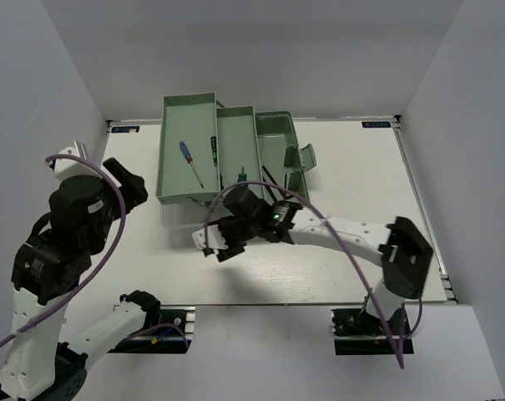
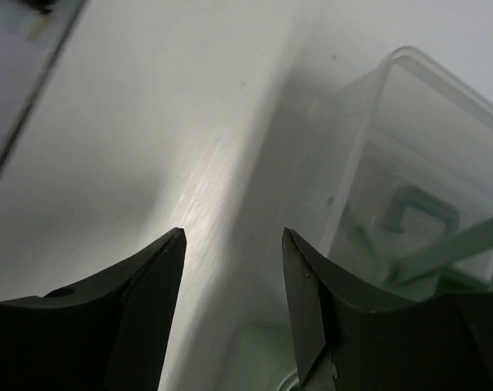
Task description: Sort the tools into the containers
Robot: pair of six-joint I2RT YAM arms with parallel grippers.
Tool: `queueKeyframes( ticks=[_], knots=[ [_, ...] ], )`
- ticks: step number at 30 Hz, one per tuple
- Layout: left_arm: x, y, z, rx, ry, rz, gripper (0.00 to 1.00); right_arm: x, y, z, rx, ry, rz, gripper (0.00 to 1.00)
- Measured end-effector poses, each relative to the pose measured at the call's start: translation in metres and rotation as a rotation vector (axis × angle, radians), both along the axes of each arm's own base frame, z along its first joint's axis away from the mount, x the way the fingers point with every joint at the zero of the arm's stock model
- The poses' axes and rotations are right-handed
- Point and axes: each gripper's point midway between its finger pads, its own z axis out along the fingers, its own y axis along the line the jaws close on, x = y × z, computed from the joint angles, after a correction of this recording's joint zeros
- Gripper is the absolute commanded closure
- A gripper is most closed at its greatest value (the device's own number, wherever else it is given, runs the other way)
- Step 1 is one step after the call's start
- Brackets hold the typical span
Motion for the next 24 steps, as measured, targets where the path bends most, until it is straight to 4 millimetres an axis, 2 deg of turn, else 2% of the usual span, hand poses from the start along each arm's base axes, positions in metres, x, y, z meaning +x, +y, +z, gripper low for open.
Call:
queueKeyframes(
  ticks=[4, 9, 11, 14, 18, 19, 21, 22, 23, 24],
  knots=[
    [-0.005, 0.006, -0.038, -0.011, 0.089, 0.059, 0.15, 0.023, 0.048, -0.016, 0.013, -0.116, -0.071, 0.43],
    [-0.015, 0.011, -0.082, -0.028, 0.19, 0.119, 0.15, 0.047, 0.085, -0.025, 0.03, -0.223, -0.152, 0.43],
    [-0.021, 0.015, -0.09, -0.041, 0.213, 0.146, 0.15, 0.056, 0.097, -0.027, 0.038, -0.263, -0.188, 0.43],
    [-0.025, 0.02, -0.091, -0.064, 0.211, 0.185, 0.15, 0.066, 0.106, -0.035, 0.027, -0.296, -0.227, 0.44],
    [-0.034, 0.027, -0.091, -0.111, 0.177, 0.226, 0.15, 0.073, 0.11, -0.054, -0.012, -0.311, -0.25, 0.59],
    [-0.036, 0.028, -0.091, -0.12, 0.169, 0.231, 0.15, 0.074, 0.11, -0.059, -0.022, -0.31, -0.253, 0.69],
    [-0.041, 0.03, -0.094, -0.146, 0.156, 0.239, 0.15, 0.078, 0.113, -0.058, -0.018, -0.318, -0.268, 0.8],
    [-0.043, 0.031, -0.096, -0.156, 0.153, 0.242, 0.15, 0.077, 0.112, -0.058, -0.02, -0.305, -0.273, 0.95],
    [-0.045, 0.031, -0.1, -0.174, 0.15, 0.247, 0.15, 0.076, 0.112, -0.058, -0.021, -0.29, -0.281, 1.0],
    [-0.046, 0.031, -0.105, -0.185, 0.153, 0.252, 0.15, 0.075, 0.112, -0.057, -0.022, -0.271, -0.29, 1.0]
  ],
)
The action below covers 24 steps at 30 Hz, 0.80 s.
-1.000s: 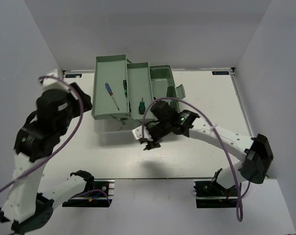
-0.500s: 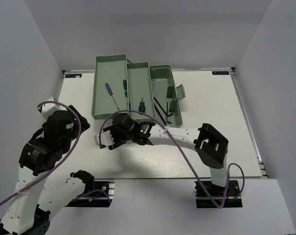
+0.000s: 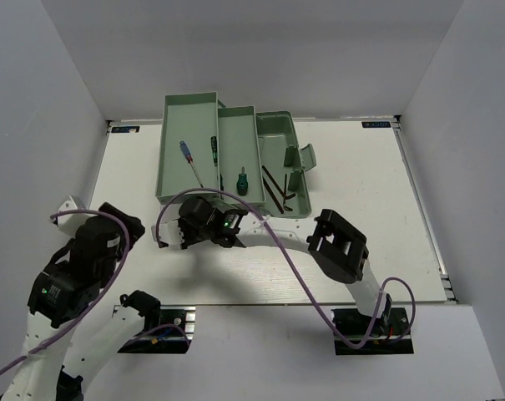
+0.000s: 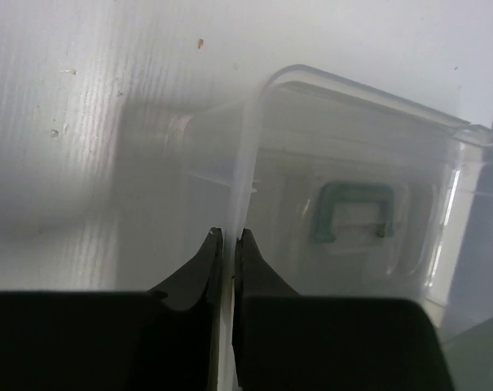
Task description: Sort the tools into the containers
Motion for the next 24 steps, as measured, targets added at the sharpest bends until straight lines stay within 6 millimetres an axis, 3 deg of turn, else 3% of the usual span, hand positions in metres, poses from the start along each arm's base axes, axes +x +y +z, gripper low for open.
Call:
queueKeyframes(
  ticks=[7, 14, 24],
  knots=[
    [-0.003, -0.019, -0.074, -0.073, 0.146, -0.016, 0.15, -0.003, -0.009, 0.001, -0.016, 0.091, -0.043, 1.0],
    [0.011, -0.04, -0.077, -0.184, 0.102, -0.041, 0.15, -0.007, -0.043, 0.016, -0.063, 0.187, -0.094, 1.0],
    [0.026, -0.064, -0.096, -0.298, 0.106, -0.054, 0.15, -0.008, -0.082, 0.088, 0.039, 0.246, -0.151, 1.0]
  ],
)
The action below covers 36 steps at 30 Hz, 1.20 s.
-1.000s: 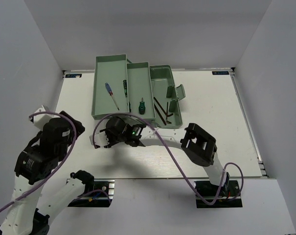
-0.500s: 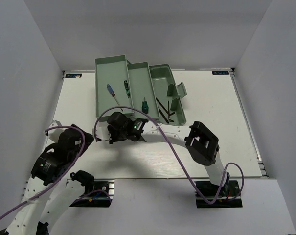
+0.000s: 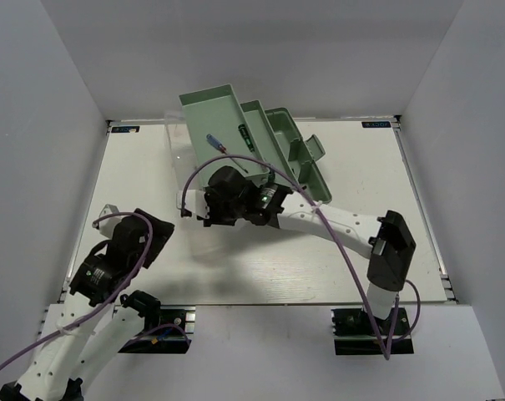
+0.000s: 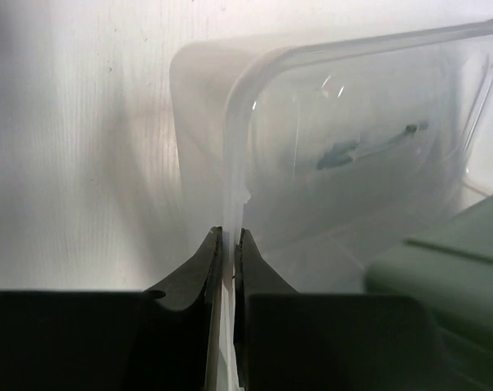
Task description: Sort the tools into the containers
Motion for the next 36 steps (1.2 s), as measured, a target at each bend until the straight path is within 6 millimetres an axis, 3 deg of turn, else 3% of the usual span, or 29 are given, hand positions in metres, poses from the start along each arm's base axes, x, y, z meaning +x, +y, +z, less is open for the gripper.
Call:
queueKeyframes(
  ticks=[5, 11, 23, 29, 30, 32, 33, 34, 35, 36],
  knots=[
    [0.0, -0.006, -0.031, -0.05, 0.044, 0.027, 0.17, 0.001, -0.014, 0.022, 0.055, 0.024, -0.038, 1.0],
    [0.007, -0.015, -0.069, -0.119, 0.09, 0.075, 0.18, 0.0, -0.029, 0.028, 0.073, 0.05, -0.067, 1.0],
    [0.064, -0.048, -0.087, -0.193, 0.108, 0.08, 0.18, -0.002, -0.056, 0.042, 0.107, 0.064, -0.093, 1.0],
    [0.092, -0.054, -0.092, -0.228, 0.095, 0.076, 0.18, -0.007, -0.061, 0.049, 0.136, 0.102, -0.085, 1.0],
    [0.096, -0.055, -0.091, -0.231, 0.094, 0.074, 0.18, -0.01, -0.061, 0.049, 0.138, 0.11, -0.078, 0.97],
    [0.106, -0.054, -0.086, -0.231, 0.087, 0.075, 0.18, -0.014, -0.061, 0.047, 0.137, 0.127, -0.068, 0.77],
    [0.11, -0.053, -0.084, -0.231, 0.086, 0.074, 0.18, -0.015, -0.062, 0.047, 0.136, 0.135, -0.067, 0.66],
    [0.114, -0.051, -0.083, -0.226, 0.085, 0.079, 0.18, -0.017, -0.061, 0.049, 0.141, 0.137, -0.055, 0.46],
    [0.118, -0.05, -0.082, -0.226, 0.086, 0.081, 0.18, -0.02, -0.061, 0.053, 0.153, 0.144, -0.041, 0.33],
    [0.12, -0.05, -0.081, -0.228, 0.085, 0.078, 0.18, -0.027, -0.06, 0.061, 0.165, 0.144, 0.001, 0.27]
  ],
)
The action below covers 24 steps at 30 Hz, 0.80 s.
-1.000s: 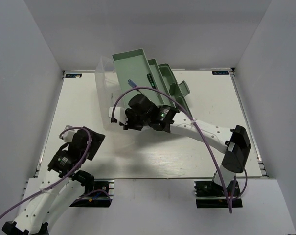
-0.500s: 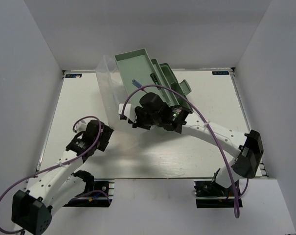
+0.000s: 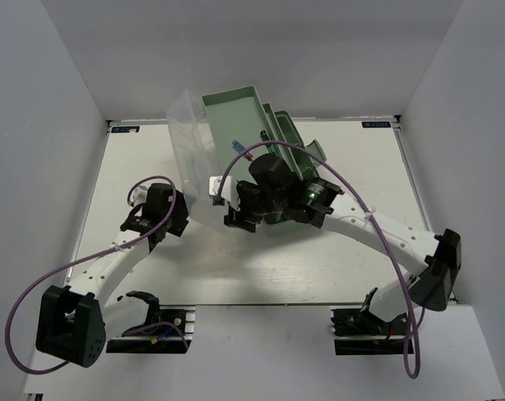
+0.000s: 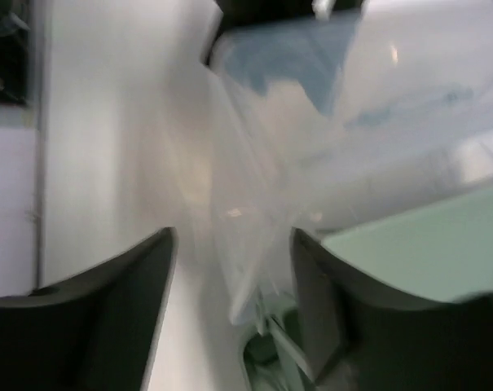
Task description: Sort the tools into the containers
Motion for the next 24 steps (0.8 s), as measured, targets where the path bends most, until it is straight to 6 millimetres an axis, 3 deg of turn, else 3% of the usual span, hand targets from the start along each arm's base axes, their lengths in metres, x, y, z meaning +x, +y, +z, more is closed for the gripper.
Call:
queueKeyframes(
  ticks=[4, 7, 9, 11, 14, 17, 20, 24],
  knots=[
    [0.005, 0.0, 0.002, -0.011, -0.005, -0.014, 0.18, -0.023, -0.007, 0.043, 0.095, -0.076, 0.126, 0.23],
    [0.006, 0.002, 0.0, -0.015, 0.004, -0.018, 0.18, -0.036, -0.026, 0.076, 0.169, -0.164, 0.169, 0.33],
    [0.006, 0.003, -0.002, -0.014, 0.011, -0.02, 0.18, -0.036, -0.036, 0.099, 0.214, -0.241, 0.161, 0.73],
    [0.007, 0.004, -0.003, -0.014, 0.018, -0.025, 0.18, -0.025, -0.042, 0.122, 0.259, -0.33, 0.1, 1.0],
    [0.017, 0.006, -0.001, -0.002, 0.025, -0.031, 0.18, 0.028, -0.059, 0.143, 0.254, -0.46, -0.142, 1.0],
    [0.037, 0.005, 0.014, 0.015, 0.001, -0.044, 0.18, 0.103, -0.096, 0.135, 0.154, -0.499, -0.441, 1.0],
    [0.062, 0.0, 0.039, 0.033, -0.051, -0.072, 0.18, 0.169, -0.159, 0.093, -0.002, -0.443, -0.725, 1.0],
    [0.086, -0.006, 0.066, 0.065, -0.106, -0.116, 0.18, 0.208, -0.234, 0.03, -0.168, -0.263, -0.968, 1.0]
  ],
)
